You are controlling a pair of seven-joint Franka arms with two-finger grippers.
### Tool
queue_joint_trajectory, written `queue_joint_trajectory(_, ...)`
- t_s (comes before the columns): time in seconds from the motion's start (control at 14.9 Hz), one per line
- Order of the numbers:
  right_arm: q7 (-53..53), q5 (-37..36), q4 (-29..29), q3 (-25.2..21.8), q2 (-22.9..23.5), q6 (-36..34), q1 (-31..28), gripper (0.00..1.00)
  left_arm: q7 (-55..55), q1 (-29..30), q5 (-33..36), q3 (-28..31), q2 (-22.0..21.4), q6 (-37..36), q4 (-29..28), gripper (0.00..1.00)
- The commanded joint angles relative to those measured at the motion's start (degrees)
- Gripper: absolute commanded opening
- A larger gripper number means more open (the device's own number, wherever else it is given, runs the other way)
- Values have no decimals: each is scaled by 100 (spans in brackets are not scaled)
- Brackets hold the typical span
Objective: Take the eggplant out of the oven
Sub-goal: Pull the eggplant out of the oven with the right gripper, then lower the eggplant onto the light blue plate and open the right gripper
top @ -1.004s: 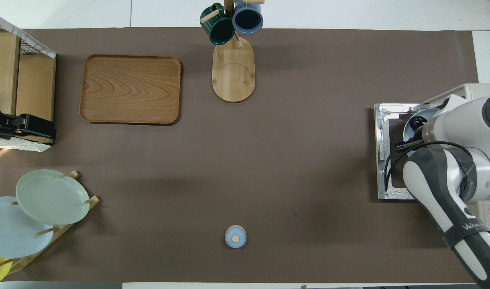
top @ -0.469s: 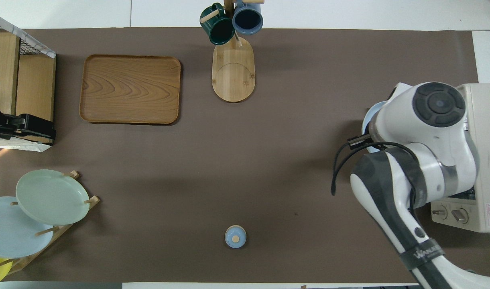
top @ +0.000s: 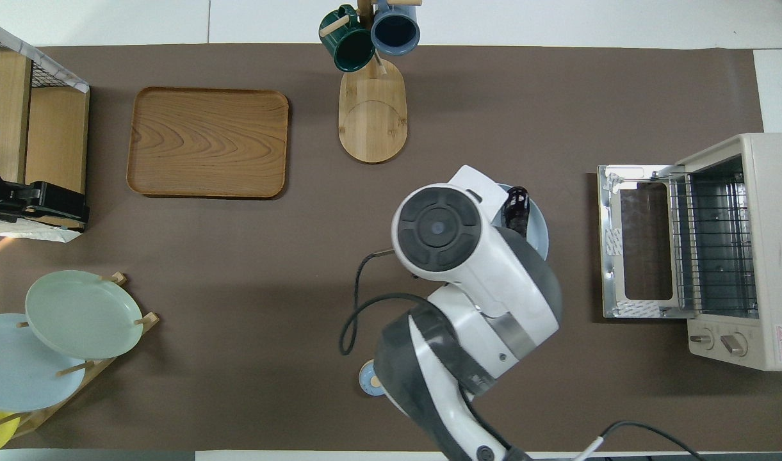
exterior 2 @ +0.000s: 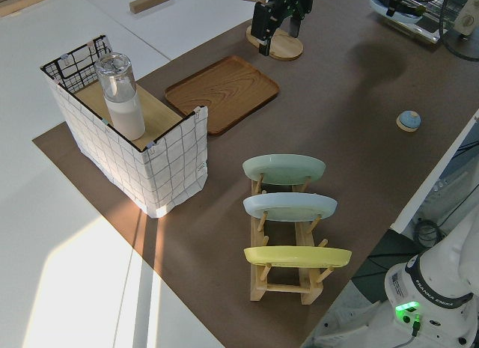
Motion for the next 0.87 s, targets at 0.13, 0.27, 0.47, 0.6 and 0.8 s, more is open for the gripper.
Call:
queue_joint_trajectory(0.13,1331,201,1982,0,1777,-368,693,0,-16,-6,116,2,-12,-54,40,100)
queue_joint_trajectory(0.27,1631,262,2009,26,1954,218,817,0,-16,-6,116,2,-12,-54,40,100)
queue_joint_trajectory(0.47,1658,403,1772,114,1946,800,844,0,-16,-6,116,2,-21,-107,40,100)
queue_joint_trajectory(0.6,1667,456,1483,220,1911,1091,844,0,-24,-6,116,11,-21,-115,40,100)
queue_joint_trajectory(0.8,1798,980,982,246,1814,1758,783,11,-24,-6,116,2,-21,-115,40,100)
